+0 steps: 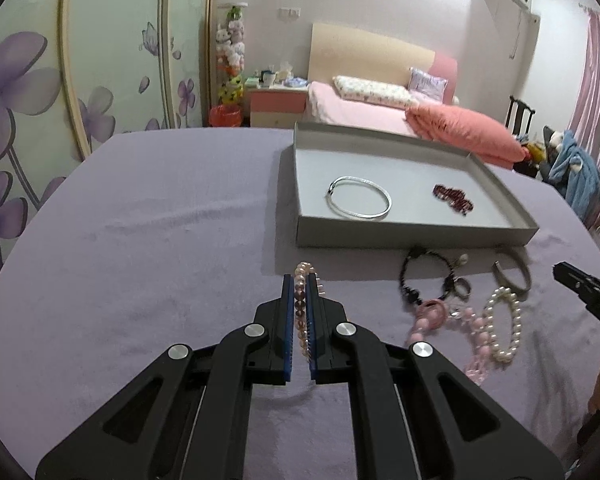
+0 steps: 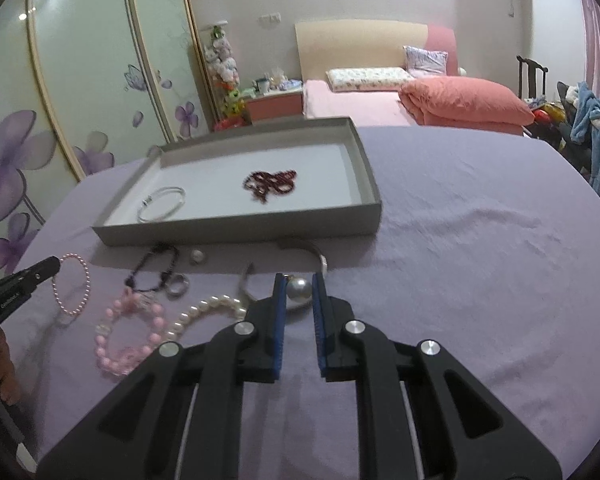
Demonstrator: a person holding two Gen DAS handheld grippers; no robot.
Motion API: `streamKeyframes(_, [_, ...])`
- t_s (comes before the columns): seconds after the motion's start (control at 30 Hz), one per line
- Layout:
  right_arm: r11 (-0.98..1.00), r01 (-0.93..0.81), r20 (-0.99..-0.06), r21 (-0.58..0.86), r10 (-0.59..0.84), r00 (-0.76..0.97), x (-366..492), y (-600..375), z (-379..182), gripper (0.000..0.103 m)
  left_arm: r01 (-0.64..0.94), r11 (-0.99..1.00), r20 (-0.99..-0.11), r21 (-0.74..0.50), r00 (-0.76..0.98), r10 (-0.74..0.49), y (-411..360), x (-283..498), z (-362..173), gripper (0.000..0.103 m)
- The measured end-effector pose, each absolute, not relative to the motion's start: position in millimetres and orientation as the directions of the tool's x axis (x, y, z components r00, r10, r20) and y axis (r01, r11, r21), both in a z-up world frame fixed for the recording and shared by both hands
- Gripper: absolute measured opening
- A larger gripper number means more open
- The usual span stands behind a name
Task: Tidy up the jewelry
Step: 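Grasp the pink pearl bracelet with the left tool, then carry the pink pearl bracelet into the tray and open the left tool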
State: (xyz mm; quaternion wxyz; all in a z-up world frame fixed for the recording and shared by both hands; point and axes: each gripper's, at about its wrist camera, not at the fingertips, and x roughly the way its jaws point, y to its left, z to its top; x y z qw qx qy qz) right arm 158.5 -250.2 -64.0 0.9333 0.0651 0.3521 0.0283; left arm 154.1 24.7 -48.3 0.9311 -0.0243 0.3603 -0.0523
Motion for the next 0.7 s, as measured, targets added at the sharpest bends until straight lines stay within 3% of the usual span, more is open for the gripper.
streamKeyframes(0.43, [0.984,-0.078,-0.599,0.157,0.158,0.785,147,-224,-50,0.014,0.11,0.989,-0.617,-0.098,0.773,-0.148,11,141,-39,0.006])
streamKeyframes(0.7, [0.987,-0.094,-0.506,0.127,0.146,0.85,133,-210,-30,0.014,0.128,0.989,-0.552,-0.071,0.821,-0.145,-4,131,-24,0.006])
